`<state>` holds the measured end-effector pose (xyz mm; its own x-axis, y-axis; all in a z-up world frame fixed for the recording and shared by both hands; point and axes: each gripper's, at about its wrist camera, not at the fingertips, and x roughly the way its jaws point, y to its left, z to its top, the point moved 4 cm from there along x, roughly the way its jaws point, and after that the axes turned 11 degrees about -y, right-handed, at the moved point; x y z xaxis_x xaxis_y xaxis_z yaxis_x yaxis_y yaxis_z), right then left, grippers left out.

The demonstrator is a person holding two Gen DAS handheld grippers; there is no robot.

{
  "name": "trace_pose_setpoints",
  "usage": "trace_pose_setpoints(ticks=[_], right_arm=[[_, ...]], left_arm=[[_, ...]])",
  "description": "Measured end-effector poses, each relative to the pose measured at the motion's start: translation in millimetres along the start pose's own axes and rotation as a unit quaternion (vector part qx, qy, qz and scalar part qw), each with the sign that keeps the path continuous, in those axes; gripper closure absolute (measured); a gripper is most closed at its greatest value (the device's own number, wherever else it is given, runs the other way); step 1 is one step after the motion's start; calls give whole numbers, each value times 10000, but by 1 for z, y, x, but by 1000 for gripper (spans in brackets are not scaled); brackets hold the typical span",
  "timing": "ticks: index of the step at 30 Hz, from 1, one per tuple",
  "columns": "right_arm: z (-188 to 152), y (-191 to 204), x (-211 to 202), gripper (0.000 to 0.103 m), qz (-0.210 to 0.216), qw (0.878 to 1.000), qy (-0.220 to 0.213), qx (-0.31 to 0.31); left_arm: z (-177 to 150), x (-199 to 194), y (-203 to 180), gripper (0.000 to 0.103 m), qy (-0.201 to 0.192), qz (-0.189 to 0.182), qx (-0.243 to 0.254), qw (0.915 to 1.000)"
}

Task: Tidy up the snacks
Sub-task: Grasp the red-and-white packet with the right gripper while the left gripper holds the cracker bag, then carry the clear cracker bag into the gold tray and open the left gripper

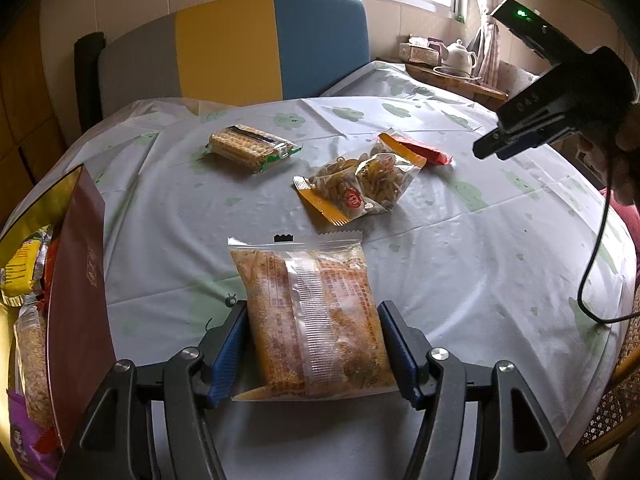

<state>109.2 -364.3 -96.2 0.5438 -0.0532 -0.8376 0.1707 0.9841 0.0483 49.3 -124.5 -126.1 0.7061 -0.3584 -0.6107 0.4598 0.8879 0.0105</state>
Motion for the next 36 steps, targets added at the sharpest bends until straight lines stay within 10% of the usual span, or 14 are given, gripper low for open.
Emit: trace_pose_setpoints(ticks=[16,36], right_arm=[[45,34,52,59,286,9984,210,-437],[-38,61,21,64,703,9908,590,-993]], left_arm=[[0,0,-1,38,-8,5,15,10000],[1,1,0,38,30,20,32,10000]])
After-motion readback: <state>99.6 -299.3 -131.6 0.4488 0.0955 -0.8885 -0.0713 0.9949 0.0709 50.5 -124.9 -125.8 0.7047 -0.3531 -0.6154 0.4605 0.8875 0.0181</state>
